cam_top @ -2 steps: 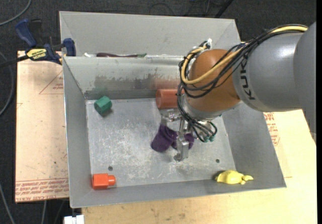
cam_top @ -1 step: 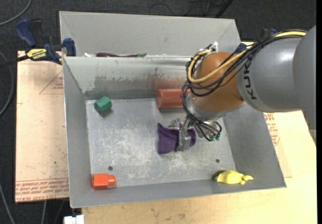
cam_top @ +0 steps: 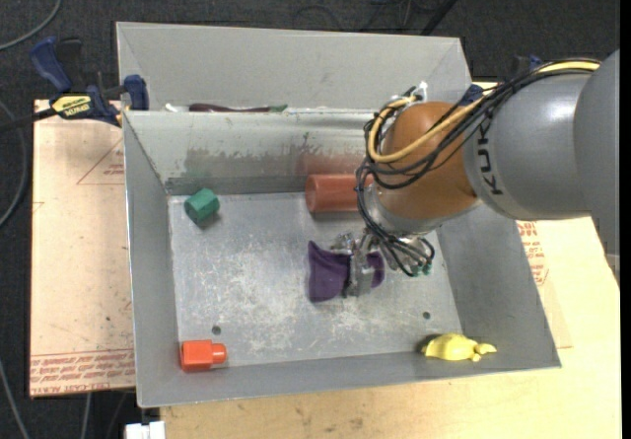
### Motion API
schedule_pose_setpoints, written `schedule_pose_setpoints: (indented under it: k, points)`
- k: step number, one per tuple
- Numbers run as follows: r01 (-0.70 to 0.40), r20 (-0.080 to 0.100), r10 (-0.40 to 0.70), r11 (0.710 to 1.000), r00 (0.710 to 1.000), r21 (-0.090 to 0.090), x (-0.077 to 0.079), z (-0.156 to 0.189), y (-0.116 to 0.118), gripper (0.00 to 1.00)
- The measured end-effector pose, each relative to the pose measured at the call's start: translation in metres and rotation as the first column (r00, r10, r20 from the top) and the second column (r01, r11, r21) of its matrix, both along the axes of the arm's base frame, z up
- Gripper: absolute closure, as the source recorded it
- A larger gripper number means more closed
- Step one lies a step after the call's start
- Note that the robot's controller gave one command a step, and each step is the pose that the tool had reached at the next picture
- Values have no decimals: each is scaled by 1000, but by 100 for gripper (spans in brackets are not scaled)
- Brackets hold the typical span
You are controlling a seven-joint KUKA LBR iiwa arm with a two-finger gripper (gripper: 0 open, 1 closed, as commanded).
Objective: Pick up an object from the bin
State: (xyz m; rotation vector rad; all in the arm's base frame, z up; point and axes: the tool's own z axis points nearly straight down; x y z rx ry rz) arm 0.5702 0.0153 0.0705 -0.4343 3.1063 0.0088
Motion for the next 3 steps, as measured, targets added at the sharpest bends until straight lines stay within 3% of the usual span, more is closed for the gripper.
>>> schedule_pose_setpoints:
  k: [1,2,3]
  points:
    - [8,4,-8,1000,1000,2,3,126,4,100]
    - [7,3,-7,1000,1000,2,3,125,4,100]
    - [-43,9,43,999,999,3,9,239,13,100]
